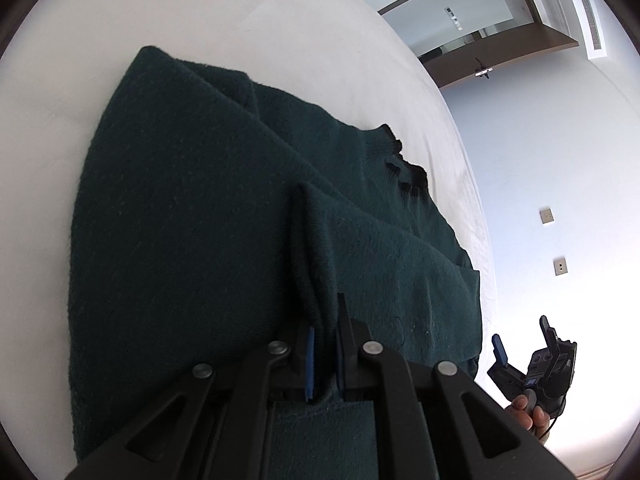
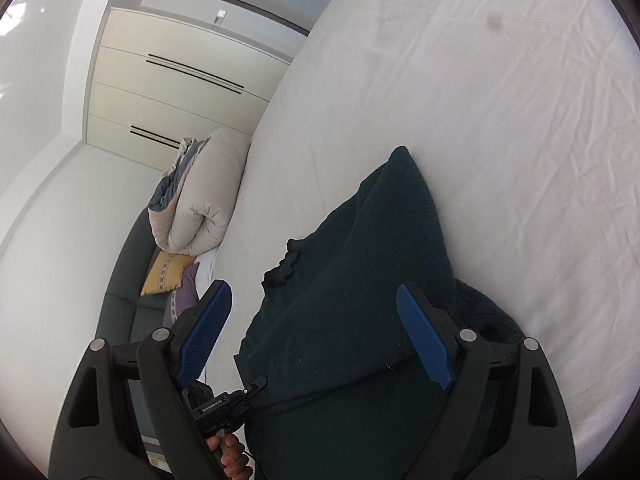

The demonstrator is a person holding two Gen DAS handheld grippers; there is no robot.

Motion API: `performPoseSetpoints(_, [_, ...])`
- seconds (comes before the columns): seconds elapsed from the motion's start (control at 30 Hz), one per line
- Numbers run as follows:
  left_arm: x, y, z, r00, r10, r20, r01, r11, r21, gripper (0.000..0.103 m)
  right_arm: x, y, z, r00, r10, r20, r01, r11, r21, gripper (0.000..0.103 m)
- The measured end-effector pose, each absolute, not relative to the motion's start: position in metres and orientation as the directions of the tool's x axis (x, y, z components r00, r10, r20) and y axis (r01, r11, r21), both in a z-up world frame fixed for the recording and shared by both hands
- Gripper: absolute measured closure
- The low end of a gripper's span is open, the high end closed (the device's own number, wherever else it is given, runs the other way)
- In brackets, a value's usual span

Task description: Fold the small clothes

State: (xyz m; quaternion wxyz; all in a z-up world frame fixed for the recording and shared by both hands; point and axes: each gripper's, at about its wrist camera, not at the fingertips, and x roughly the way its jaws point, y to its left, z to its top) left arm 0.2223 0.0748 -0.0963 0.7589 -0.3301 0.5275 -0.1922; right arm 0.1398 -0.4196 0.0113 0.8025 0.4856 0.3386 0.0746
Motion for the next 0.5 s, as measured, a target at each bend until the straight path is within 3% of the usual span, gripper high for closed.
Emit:
performPoseSetpoints(0.27, [0.224,0.080,-0.103,0.371,-0.649,-0.664,-0.085,0.688,-0.720,0.093,0.159,-0.427,-0.008,0.733,0.453,-0.507,0.251,0.512,0.821,0.018])
performPoseSetpoints(0.5, [0.226,0.080,-0.107,0.380,-0.648,-0.660,-0.066,0.693,-0.718,0.092,0.199,-0.424,-0.022,0.671,0.542,-0.506,0.217,0.509,0.833,0.018])
